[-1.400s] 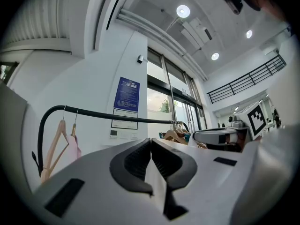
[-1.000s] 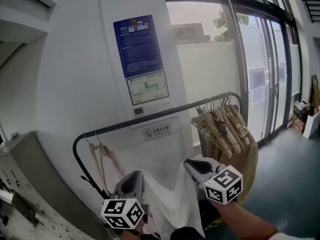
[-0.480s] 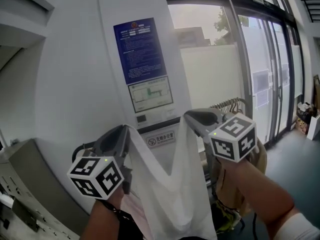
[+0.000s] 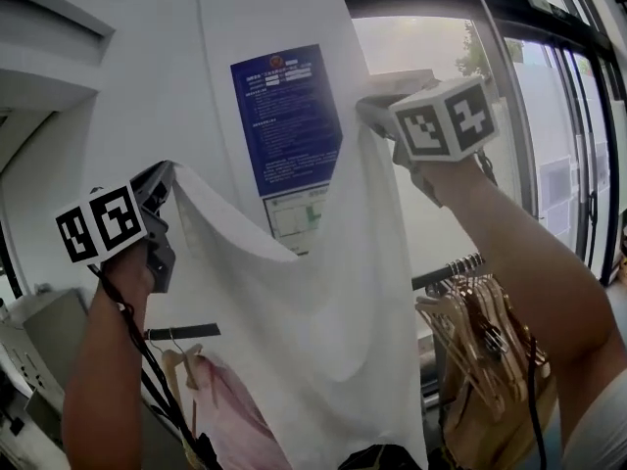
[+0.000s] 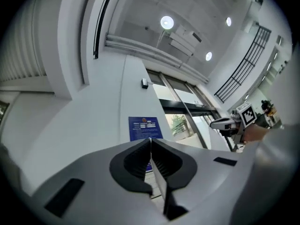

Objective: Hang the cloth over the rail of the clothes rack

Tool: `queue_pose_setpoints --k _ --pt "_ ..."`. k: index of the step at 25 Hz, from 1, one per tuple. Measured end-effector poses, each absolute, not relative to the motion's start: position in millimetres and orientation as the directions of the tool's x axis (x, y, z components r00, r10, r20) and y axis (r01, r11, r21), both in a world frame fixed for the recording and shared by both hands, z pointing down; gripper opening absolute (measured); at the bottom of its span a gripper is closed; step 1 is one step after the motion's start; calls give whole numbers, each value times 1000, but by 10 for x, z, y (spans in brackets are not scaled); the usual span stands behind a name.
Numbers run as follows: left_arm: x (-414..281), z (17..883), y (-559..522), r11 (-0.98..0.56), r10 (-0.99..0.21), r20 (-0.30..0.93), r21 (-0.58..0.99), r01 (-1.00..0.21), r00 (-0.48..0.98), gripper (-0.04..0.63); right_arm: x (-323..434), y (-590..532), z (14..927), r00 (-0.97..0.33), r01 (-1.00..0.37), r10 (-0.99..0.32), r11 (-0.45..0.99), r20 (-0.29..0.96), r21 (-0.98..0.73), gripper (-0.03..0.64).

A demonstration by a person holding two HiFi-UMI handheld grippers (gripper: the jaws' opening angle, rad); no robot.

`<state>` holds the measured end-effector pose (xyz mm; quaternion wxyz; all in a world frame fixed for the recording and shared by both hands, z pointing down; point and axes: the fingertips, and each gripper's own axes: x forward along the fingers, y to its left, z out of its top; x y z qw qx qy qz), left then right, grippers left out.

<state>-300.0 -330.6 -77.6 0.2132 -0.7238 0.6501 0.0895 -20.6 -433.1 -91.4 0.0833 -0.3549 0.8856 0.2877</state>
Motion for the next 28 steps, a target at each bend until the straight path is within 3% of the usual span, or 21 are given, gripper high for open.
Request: queue_pose_setpoints --k 4,9,17,28 --pt "-3529 -928 -3897 90 -926 -377 -193 -977 -11 12 -283 -5360 -999 -701 -686 -666 531 -255 497 14" --pt "-4276 -540 -4817 135 -972 -210 -152 -979 -101 12 -460 -6612 -583 -639 -714 -757 519 -136 469 14" --pt "-5004 181 -5961 122 -991 -71 -105 -987 -115 12 -728 -7894 253 -627 -729 -779 591 10 347 14" --pt "-5070 771 -6510 65 -998 -18 -16 -998 -65 12 -900 -8184 734 -603 -733 -791 601 106 320 14"
